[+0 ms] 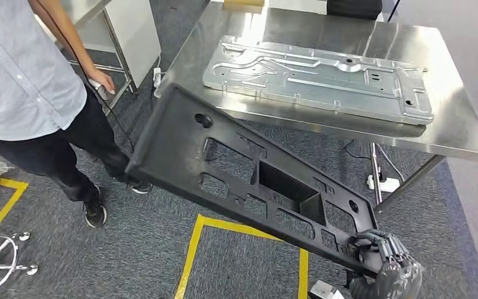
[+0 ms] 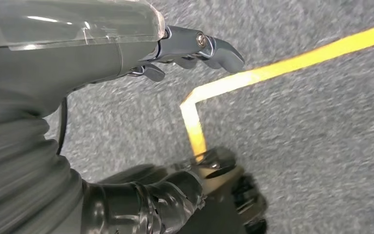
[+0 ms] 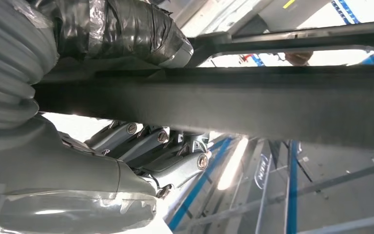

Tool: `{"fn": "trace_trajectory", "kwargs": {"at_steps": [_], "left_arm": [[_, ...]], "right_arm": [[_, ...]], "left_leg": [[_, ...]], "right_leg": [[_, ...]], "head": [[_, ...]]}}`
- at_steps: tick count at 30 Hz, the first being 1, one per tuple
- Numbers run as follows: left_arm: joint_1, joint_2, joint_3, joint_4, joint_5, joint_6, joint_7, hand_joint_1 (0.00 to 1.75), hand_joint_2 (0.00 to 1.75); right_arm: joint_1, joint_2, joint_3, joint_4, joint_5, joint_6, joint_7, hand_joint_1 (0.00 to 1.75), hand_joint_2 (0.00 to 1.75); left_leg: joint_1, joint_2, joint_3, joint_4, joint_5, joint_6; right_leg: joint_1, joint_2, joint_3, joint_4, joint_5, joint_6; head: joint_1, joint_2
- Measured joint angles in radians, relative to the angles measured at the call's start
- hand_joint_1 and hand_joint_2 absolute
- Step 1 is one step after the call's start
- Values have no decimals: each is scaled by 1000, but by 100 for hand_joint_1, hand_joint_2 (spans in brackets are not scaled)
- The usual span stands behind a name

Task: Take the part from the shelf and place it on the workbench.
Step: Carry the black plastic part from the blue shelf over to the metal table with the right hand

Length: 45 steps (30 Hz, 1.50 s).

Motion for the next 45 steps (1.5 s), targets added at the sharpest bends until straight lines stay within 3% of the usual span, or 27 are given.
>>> {"fn": "trace_trajectory", "kwargs": {"at_steps": [2,3,4,6,7,9,12,14,17,18,19,22,24,26,28,30,32,33,34,35,37,38,41,43,45], "left_arm": [[0,0,0,0,-1,0,0,0,175],[1,0,0,0,-1,0,1,0,175],[3,0,0,0,-1,0,1,0,175],[4,0,0,0,-1,0,1,0,175],[3,0,0,0,-1,0,1,0,175],[2,0,0,0,-1,1,1,0,175],[0,0,0,0,-1,1,1,0,175],[-2,0,0,0,-1,2,1,0,175],[-2,0,0,0,0,2,1,0,175],[0,0,0,0,0,2,1,0,175],[1,0,0,0,0,2,1,0,175],[4,1,0,0,0,3,2,0,175],[2,2,0,0,0,4,2,0,175],[1,3,0,1,-2,5,4,0,175],[2,2,0,1,-6,5,5,0,175],[0,0,0,1,-8,5,5,0,175],[-1,0,0,1,-9,5,5,0,175],[-1,0,0,1,-9,5,6,0,175],[1,0,0,1,-9,5,6,0,175],[2,0,0,1,-9,5,6,0,175],[2,-1,0,1,-9,5,6,0,175],[1,-1,0,1,-9,5,6,0,175],[-2,-2,0,1,-10,5,6,0,175],[-3,-2,0,1,-12,5,6,0,175],[-5,-2,0,1,-16,5,7,0,175]], "right_arm": [[1,1,0,0,-5,0,-3,175,175],[2,2,-1,0,-7,0,-4,175,175],[2,4,-2,0,-7,0,-4,175,175],[2,5,-3,0,-8,0,-6,175,175],[2,5,-3,0,-9,0,-6,175,175],[2,6,-4,0,-10,0,-9,175,175],[4,11,-7,0,-11,0,-11,175,175],[3,15,-9,-2,-14,0,-12,175,175],[2,20,-12,-3,-19,0,-13,175,175],[2,21,-14,-3,-19,0,-13,175,175],[3,21,-15,-3,-20,0,-13,175,175],[2,22,-18,-3,-20,0,-13,175,175],[2,24,-19,-3,-19,0,-13,175,175],[1,30,-23,-4,-10,0,-20,175,175],[1,42,-36,-10,14,0,-33,175,175],[-1,57,-53,-15,38,0,-44,175,175],[-2,65,-63,-16,45,0,-49,175,175],[-1,68,-67,-16,42,0,-51,175,175],[-1,71,-70,-16,36,0,-53,175,175],[-1,73,-73,-16,30,0,-56,175,175],[-2,76,-77,-16,17,0,-58,175,175],[-2,77,-78,-17,14,0,-59,175,175],[-2,82,-81,-19,12,0,-62,175,175],[-2,86,-84,-22,9,0,-66,175,175],[-2,90,-87,-25,7,0,-69,175,175]], "left_leg": [[1,0,13,-1,-12,0],[2,0,21,-1,-19,-2],[3,0,33,-1,-28,-5],[7,0,59,-1,-49,-12],[8,1,71,-1,-58,-18],[8,2,83,0,-73,-33],[6,5,93,19,-81,-50],[7,5,54,95,-96,-53],[7,4,-68,276,-169,-54],[7,4,-97,305,-178,-53],[5,4,-112,299,-164,-50],[-7,3,-83,141,-31,-24],[-16,0,-64,70,-8,-12],[-18,-2,-56,56,-12,-9],[-11,0,-43,41,8,-5],[-4,2,-28,27,11,0],[-4,2,-20,24,3,3],[-3,1,-15,24,-2,3],[-3,1,-8,24,-9,2],[-2,0,2,24,-15,-1],[-1,-2,22,24,-31,-9],[-2,-2,28,24,-39,-15],[-3,-1,36,18,-50,-34],[-1,0,40,23,-59,-44],[1,0,10,90,-92,-51]], "right_leg": [[-8,-1,-81,106,-37,11],[-12,-2,-108,127,-34,14],[-15,-3,-119,114,-9,17],[-20,-9,-96,0,90,20],[-19,-13,-81,-55,123,18],[-12,-19,-68,-105,139,5],[-10,-15,-54,-109,135,-24],[-11,-12,-38,-114,126,-37],[-5,-9,-21,-116,109,-52],[-1,-6,-13,-116,103,-55],[2,-3,-4,-116,96,-56],[11,1,28,-117,74,-54],[13,3,37,-116,62,-46],[13,5,41,-117,53,-34],[13,3,43,-105,41,-24],[9,1,6,-29,4,-13],[1,-1,-69,90,-37,-2],[-4,-1,-102,130,-39,2],[-8,-2,-117,135,-19,6],[-10,-3,-115,105,19,7],[-12,-7,-76,-15,103,5],[-9,-8,-55,-66,123,1],[0,-7,-33,-109,119,-17],[-4,-6,-24,-119,117,-30],[-9,-8,-10,-130,114,-43]], "head": [[0,0],[0,0],[0,0],[0,0],[0,0],[1,0],[0,0],[0,0],[-1,0],[-1,0],[-1,0],[0,0],[-2,0],[-3,0],[-2,0],[-1,0],[0,0],[1,0],[1,0],[1,0],[1,0],[1,0],[0,0],[0,0],[-2,0]]}}
